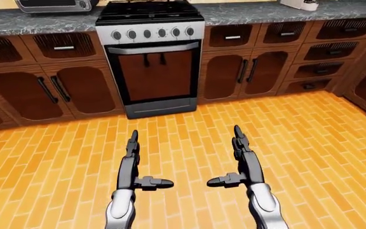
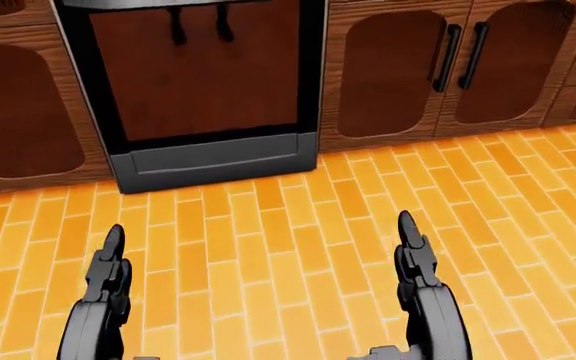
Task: Navigate to the stove.
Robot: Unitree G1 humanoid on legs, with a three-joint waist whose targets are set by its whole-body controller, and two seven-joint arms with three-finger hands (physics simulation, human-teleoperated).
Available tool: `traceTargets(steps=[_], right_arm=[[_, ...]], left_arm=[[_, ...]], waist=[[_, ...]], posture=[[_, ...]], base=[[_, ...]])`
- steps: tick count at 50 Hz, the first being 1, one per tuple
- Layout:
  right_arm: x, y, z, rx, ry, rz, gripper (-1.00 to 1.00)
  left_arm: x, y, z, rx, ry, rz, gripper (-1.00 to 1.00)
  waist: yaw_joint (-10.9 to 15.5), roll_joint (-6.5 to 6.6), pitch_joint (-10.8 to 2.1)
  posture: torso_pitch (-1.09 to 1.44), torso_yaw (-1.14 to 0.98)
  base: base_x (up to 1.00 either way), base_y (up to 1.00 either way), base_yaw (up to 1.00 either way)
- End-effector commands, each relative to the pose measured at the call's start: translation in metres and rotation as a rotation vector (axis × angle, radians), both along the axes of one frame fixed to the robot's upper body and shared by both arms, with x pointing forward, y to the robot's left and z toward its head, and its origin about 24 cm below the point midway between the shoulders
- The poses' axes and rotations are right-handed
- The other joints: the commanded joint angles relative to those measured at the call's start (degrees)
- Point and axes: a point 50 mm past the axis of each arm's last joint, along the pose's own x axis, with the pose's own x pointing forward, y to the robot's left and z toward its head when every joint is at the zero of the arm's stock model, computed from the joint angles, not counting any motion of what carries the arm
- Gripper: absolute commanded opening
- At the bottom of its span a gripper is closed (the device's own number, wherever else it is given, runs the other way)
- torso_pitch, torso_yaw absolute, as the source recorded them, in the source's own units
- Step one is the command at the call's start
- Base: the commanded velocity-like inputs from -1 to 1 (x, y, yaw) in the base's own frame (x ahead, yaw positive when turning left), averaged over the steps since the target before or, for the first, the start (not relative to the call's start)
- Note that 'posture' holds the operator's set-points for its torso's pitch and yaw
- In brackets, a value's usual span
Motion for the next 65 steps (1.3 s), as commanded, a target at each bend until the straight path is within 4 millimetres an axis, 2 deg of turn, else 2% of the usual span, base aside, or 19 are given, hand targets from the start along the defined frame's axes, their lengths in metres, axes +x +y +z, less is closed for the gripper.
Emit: traceTargets(steps=[1, 2, 3, 7, 11, 14, 15, 17, 23, 28, 37, 41, 42, 44, 49, 52, 54, 60, 65], right_arm=[[0.0038, -0.0017, 0.0126, -0.004, -0.069, -0.004, 1.0], [0.0039, -0.0018, 0.0125, -0.004, -0.069, -0.004, 1.0], [0.0036, -0.0016, 0.0131, -0.004, -0.069, -0.004, 1.0], [0.0032, -0.0014, 0.0138, -0.004, -0.069, -0.003, 1.0], [0.0036, -0.0018, 0.0127, -0.007, -0.069, -0.002, 1.0], [0.0036, -0.0016, 0.013, -0.006, -0.069, -0.002, 1.0], [0.0036, -0.0016, 0.0129, -0.007, -0.069, -0.002, 1.0], [0.0039, -0.0016, 0.013, -0.007, -0.069, -0.002, 1.0], [0.0042, -0.0019, 0.0123, -0.007, -0.069, -0.002, 1.0], [0.0044, -0.0016, 0.012, -0.007, -0.068, -0.002, 1.0], [0.0036, -0.0015, 0.0125, -0.008, -0.068, -0.002, 1.0], [0.0035, -0.0016, 0.0129, -0.007, -0.068, -0.002, 1.0], [0.0036, -0.0015, 0.013, -0.008, -0.068, -0.002, 1.0], [0.0036, -0.0015, 0.0128, -0.008, -0.068, -0.002, 1.0], [0.0034, -0.0014, 0.0128, -0.007, -0.069, -0.001, 1.0], [0.0032, -0.0012, 0.0127, -0.008, -0.069, -0.001, 1.0], [0.0036, -0.0015, 0.0123, -0.007, -0.069, -0.001, 1.0], [0.0034, -0.0015, 0.0127, -0.007, -0.069, -0.001, 1.0], [0.0029, -0.0012, 0.0136, -0.008, -0.069, -0.001, 1.0]], left_arm=[[0.0047, -0.0035, 0.0144, -0.002, -0.078, -0.014, 1.0], [0.0047, -0.0035, 0.0144, -0.003, -0.077, -0.014, 1.0], [0.0047, -0.0035, 0.0144, -0.002, -0.078, -0.014, 1.0], [0.0047, -0.0035, 0.0144, -0.003, -0.078, -0.014, 1.0], [0.0047, -0.0034, 0.0144, -0.003, -0.077, -0.014, 1.0], [0.0047, -0.0035, 0.0144, -0.002, -0.077, -0.014, 1.0], [0.0047, -0.0034, 0.0144, -0.002, -0.077, -0.014, 1.0], [0.0047, -0.0035, 0.0144, -0.002, -0.078, -0.015, 1.0], [0.0047, -0.0034, 0.0144, -0.003, -0.078, -0.014, 1.0], [0.0047, -0.0035, 0.0144, -0.003, -0.077, -0.014, 1.0], [0.0047, -0.0034, 0.0144, -0.003, -0.078, -0.014, 1.0], [0.0047, -0.0035, 0.0144, -0.003, -0.077, -0.014, 1.0], [0.0047, -0.0035, 0.0144, -0.002, -0.077, -0.015, 1.0], [0.0047, -0.0035, 0.0144, -0.003, -0.077, -0.014, 1.0], [0.0047, -0.0035, 0.0144, -0.003, -0.078, -0.014, 1.0], [0.0047, -0.0035, 0.0144, -0.002, -0.078, -0.014, 1.0], [0.0047, -0.0035, 0.0144, -0.003, -0.077, -0.014, 1.0], [0.0047, -0.0035, 0.0144, -0.003, -0.077, -0.014, 1.0], [0.0047, -0.0035, 0.0144, -0.003, -0.077, -0.014, 1.0]], waist=[[-0.31, -1.83, -1.37], [-0.95, 1.58, -0.56], [-0.79, 0.31, -0.43], [-1.4, 1.56, -0.38], [-1.67, 4.31, 0.25], [-1.74, 8.97, -0.71], [-1.11, 7.17, -0.55], [-0.92, 7.44, -0.08], [-0.2, 4.63, -0.08], [0.15, -0.38, -1.35], [-1.55, 3.63, 0.28], [-1.68, 9.28, -1.02], [-0.91, 6.61, -0.38], [-0.74, 7.3, -0.12], [-0.21, 5.2, -0.22], [0.07, 2.79, -0.11], [0.01, -0.33, -1.04], [-1.37, 1.35, -0.49], [-1.74, 4.59, 0.34]], posture=[[0.0, 0.0], [0.0, 0.0], [0.0, 0.0], [0.0, 0.0], [0.0, 0.0], [0.0, 0.0], [0.0, 0.0], [0.0, 0.0], [0.0, 0.0], [0.0, 0.0], [0.0, 0.0], [0.0, 0.0], [0.0, 0.0], [0.0, 0.0], [0.0, 0.0], [0.0, 0.0], [0.0, 0.0], [0.0, 0.0], [0.0, 0.0]], base=[[0.19, 0.0, 0.0], [0.19, 0.0, 0.0], [0.19, 0.0, 0.0], [0.18, 0.0, 0.0], [0.19, 0.0, 0.0], [0.21, 0.0, 0.0], [0.2, 0.0, 0.0], [0.2, 0.0, 0.0], [0.21, 0.0, 0.0], [0.21, 0.0, 0.0], [0.2, 0.0, 0.0], [0.21, 0.0, 0.0], [0.2, 0.0, 0.0], [0.21, 0.0, 0.0], [0.21, 0.0, 0.0], [0.21, 0.0, 0.0], [0.21, 0.0, 0.0], [0.21, 0.0, 0.0], [0.2, 0.0, 0.0]])
